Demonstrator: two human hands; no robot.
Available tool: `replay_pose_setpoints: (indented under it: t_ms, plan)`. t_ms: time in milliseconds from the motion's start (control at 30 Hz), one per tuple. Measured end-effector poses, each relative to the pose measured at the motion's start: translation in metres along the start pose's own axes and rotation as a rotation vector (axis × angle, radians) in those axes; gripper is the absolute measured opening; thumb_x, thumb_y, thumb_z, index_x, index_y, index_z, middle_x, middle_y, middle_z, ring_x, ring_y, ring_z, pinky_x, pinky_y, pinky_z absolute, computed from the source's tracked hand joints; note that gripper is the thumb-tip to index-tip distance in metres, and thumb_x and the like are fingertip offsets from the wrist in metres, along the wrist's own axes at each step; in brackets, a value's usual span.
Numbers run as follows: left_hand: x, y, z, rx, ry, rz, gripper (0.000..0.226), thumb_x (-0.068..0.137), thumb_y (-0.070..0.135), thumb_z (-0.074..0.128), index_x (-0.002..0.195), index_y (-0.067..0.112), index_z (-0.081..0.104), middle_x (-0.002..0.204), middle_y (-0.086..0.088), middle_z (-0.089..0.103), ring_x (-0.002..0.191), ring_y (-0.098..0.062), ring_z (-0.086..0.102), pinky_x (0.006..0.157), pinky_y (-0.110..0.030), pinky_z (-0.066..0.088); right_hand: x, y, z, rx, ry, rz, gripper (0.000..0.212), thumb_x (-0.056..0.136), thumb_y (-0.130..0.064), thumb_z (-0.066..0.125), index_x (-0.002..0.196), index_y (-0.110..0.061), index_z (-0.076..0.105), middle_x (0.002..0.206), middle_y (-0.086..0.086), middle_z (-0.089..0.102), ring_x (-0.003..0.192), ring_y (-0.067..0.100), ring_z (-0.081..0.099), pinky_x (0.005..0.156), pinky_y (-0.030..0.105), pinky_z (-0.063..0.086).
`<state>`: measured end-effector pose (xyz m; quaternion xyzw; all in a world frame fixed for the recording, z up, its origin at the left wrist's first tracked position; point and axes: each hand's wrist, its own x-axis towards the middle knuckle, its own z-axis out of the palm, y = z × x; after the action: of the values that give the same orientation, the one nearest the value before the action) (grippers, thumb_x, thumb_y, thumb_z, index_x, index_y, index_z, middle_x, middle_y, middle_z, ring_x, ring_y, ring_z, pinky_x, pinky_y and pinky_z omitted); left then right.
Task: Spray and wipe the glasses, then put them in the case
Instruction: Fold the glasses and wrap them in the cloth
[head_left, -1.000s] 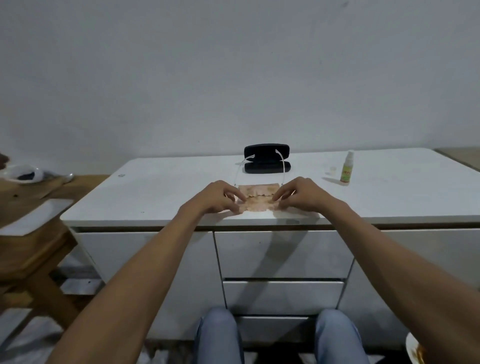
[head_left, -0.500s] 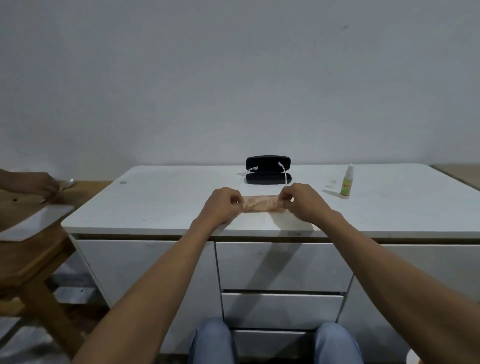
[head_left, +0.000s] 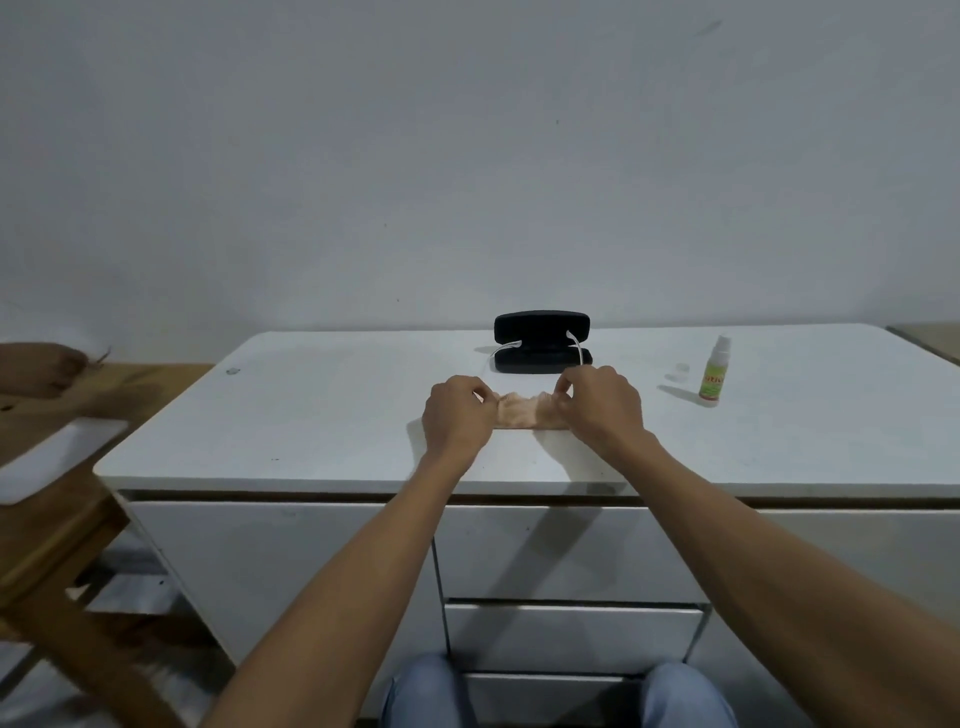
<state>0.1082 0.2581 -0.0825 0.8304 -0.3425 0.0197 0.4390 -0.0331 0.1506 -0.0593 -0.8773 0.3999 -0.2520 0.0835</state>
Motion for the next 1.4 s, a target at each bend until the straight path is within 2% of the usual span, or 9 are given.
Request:
replay_pose_setpoints:
  t_ms: [267, 400, 467, 567, 767, 933, 1167, 1300, 1400]
  plan:
    - [-0.003, 0.002, 0.002, 0.084, 0.090, 0.088, 0.021, 0.093, 0.027, 0.060, 0.098, 0.019, 0.079, 0.088, -0.005, 0.076, 0.086, -0.027, 0.069, 0.075, -0.034, 0.054, -0.001, 0.005, 0.010, 0.079, 0.034, -0.020, 0.025, 0.093, -0.023, 0.061, 0.108, -0.018, 0.080, 0.098, 0.013, 0.076, 0.092, 0.036, 0.069, 0.073, 0.035, 0.050]
    - [-0.007, -0.002, -0.006, -0.006, 0.217, 0.236, 0.010, 0.086, 0.023, 0.066, 0.086, 0.018, 0.075, 0.066, 0.003, 0.066, 0.065, -0.019, 0.061, 0.064, -0.032, 0.052, -0.008, 0.009, 0.008, 0.242, 0.302, -0.127, 0.013, 0.089, -0.021, 0.068, 0.096, -0.021, 0.079, 0.051, -0.006, 0.056, 0.054, 0.026, 0.062, 0.058, 0.035, 0.054]
    - [-0.007, -0.003, -0.011, -0.028, 0.248, 0.283, 0.009, 0.084, 0.021, 0.069, 0.092, 0.019, 0.067, 0.076, 0.004, 0.061, 0.067, -0.015, 0.056, 0.060, -0.028, 0.044, -0.011, 0.010, 0.004, 0.332, 0.408, -0.142, 0.012, 0.088, -0.018, 0.069, 0.099, -0.017, 0.074, 0.049, -0.012, 0.048, 0.047, 0.020, 0.054, 0.054, 0.032, 0.051]
    - [-0.002, -0.003, -0.012, -0.066, 0.184, 0.256, 0.029, 0.085, 0.022, 0.071, 0.112, 0.023, 0.060, 0.100, 0.005, 0.061, 0.081, -0.015, 0.058, 0.065, -0.028, 0.046, -0.011, 0.012, 0.001, 0.459, 0.436, -0.020, 0.027, 0.088, -0.022, 0.069, 0.114, -0.017, 0.061, 0.069, -0.004, 0.065, 0.061, 0.018, 0.060, 0.062, 0.029, 0.046]
    - [0.001, -0.007, -0.004, -0.078, 0.127, 0.214, 0.014, 0.094, 0.015, 0.063, 0.105, 0.022, 0.067, 0.095, 0.007, 0.072, 0.080, -0.021, 0.063, 0.074, -0.042, 0.055, -0.008, 0.023, 0.004, 0.414, 0.341, 0.028, 0.031, 0.092, -0.030, 0.069, 0.123, -0.026, 0.066, 0.101, -0.008, 0.072, 0.070, 0.013, 0.065, 0.072, 0.033, 0.055]
    - [0.006, -0.009, -0.003, -0.061, 0.087, 0.248, 0.024, 0.095, 0.013, 0.064, 0.112, 0.024, 0.076, 0.098, 0.002, 0.076, 0.093, -0.022, 0.066, 0.081, -0.039, 0.054, -0.004, 0.027, 0.001, 0.401, 0.305, 0.037, 0.012, 0.095, -0.027, 0.068, 0.105, -0.024, 0.075, 0.094, -0.009, 0.076, 0.068, 0.014, 0.066, 0.069, 0.032, 0.054]
    - [0.016, -0.014, 0.003, 0.129, -0.191, 0.395, 0.024, 0.094, 0.017, 0.066, 0.114, 0.025, 0.078, 0.098, 0.000, 0.063, 0.099, -0.017, 0.053, 0.073, -0.029, 0.042, 0.003, 0.027, 0.000, 0.431, 0.224, 0.013, 0.010, 0.092, -0.028, 0.070, 0.100, -0.028, 0.077, 0.085, -0.014, 0.074, 0.068, 0.005, 0.066, 0.070, 0.032, 0.056]
    - [0.023, -0.020, 0.000, -0.065, -0.257, 0.270, 0.024, 0.093, 0.014, 0.067, 0.104, 0.030, 0.080, 0.096, 0.007, 0.055, 0.096, -0.017, 0.054, 0.078, -0.031, 0.049, 0.007, 0.020, 0.001, 0.386, 0.107, -0.063, 0.013, 0.093, -0.027, 0.071, 0.102, -0.031, 0.080, 0.090, -0.011, 0.076, 0.072, 0.005, 0.065, 0.073, 0.032, 0.056]
    - [0.027, -0.023, -0.005, -0.246, -0.299, 0.132, 0.027, 0.089, -0.003, 0.066, 0.101, 0.016, 0.081, 0.097, 0.001, 0.065, 0.088, -0.016, 0.059, 0.073, -0.023, 0.048, 0.012, 0.013, 0.006, 0.276, 0.058, -0.119, 0.018, 0.095, -0.027, 0.068, 0.106, -0.034, 0.081, 0.103, -0.008, 0.077, 0.089, 0.013, 0.067, 0.070, 0.030, 0.050]
